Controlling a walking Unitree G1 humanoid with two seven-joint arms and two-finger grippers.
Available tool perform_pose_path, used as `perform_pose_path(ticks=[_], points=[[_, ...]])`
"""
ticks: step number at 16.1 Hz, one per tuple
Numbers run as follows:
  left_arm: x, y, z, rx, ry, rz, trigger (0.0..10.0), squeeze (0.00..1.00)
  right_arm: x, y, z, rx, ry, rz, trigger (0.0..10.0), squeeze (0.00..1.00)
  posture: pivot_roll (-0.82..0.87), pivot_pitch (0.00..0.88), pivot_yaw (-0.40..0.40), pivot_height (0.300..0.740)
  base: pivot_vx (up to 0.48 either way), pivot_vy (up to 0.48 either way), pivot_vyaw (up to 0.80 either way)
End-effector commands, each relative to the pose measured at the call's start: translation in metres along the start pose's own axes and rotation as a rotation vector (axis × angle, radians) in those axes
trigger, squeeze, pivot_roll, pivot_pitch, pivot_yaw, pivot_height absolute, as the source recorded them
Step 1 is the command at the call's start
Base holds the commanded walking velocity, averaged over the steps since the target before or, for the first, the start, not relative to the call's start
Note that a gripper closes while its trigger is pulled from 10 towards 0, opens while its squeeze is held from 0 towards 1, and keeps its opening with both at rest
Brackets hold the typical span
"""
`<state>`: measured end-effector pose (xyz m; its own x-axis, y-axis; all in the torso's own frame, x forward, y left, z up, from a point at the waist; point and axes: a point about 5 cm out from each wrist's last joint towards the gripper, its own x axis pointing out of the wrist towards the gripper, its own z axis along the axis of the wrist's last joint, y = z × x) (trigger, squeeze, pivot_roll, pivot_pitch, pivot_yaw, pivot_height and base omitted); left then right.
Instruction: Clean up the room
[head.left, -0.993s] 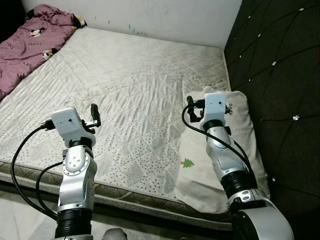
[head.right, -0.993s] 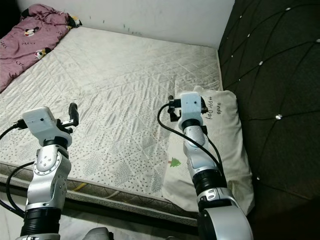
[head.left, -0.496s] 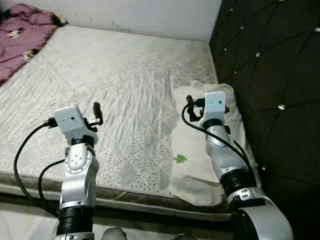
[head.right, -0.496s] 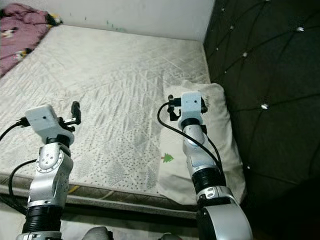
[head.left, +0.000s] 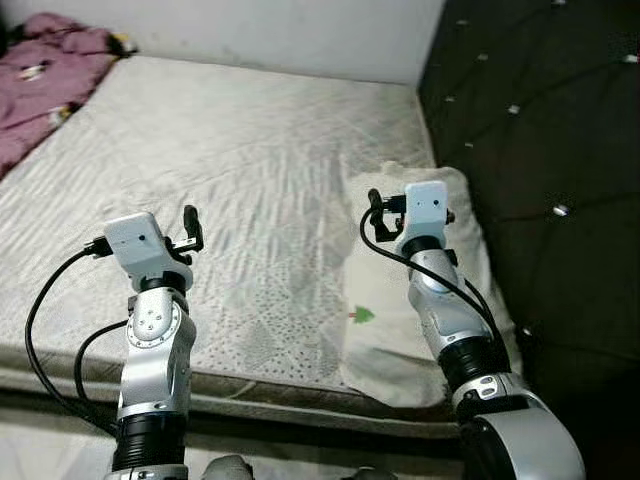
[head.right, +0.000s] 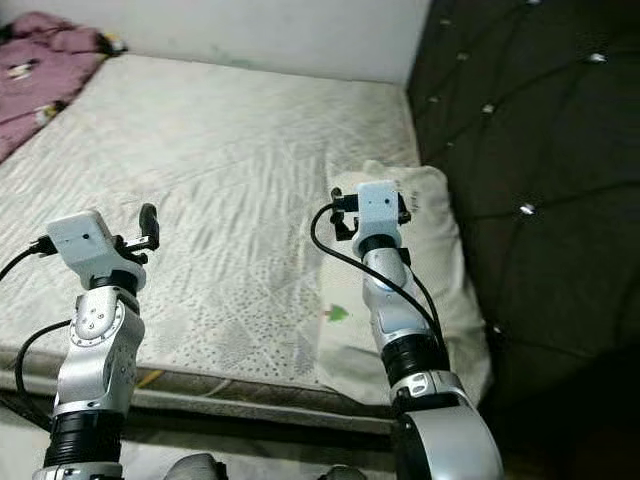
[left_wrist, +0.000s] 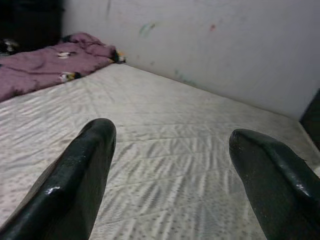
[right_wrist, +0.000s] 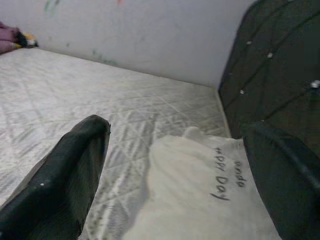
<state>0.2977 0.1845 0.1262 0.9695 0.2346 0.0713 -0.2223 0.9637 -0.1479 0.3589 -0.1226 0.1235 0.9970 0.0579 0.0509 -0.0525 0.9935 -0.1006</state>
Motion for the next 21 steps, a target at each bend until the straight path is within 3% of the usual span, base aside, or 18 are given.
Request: perform_pose_path(ticks=[1,8,14,21], points=[[0.0003,-0.0016,-0.0008,-0.003,0.005,-0.004,10.0,0.00,0.0018,-0.0023,0.0010,0.009,0.004,-0.011,10.0,0.00,0.08,0.000,-0.044,0.740,0.000,0.259,0.00],[0.0011,-0.0023,-0.0010,-0.002,0.003,-0.010,10.0,0.00,0.0024,-0.0014,0.0007,0.007,0.008,-0.005,10.0,0.00,0.08,0.000,-0.046,0.740,0.000,0.363,0.00],[0.0009,-0.0029,-0.0016,0.001,0.002,-0.013,10.0,0.00,0.0022,-0.0010,-0.0008,0.012,0.012,0.003,10.0,0.00,0.08,0.000,-0.047,0.740,0.000,0.379,-0.68],[0.0010,-0.0037,-0.0017,-0.006,0.003,-0.004,10.0,0.00,0.0025,-0.0001,-0.0023,0.015,0.025,0.019,10.0,0.00,0.08,0.000,-0.052,0.740,0.000,0.379,0.00]])
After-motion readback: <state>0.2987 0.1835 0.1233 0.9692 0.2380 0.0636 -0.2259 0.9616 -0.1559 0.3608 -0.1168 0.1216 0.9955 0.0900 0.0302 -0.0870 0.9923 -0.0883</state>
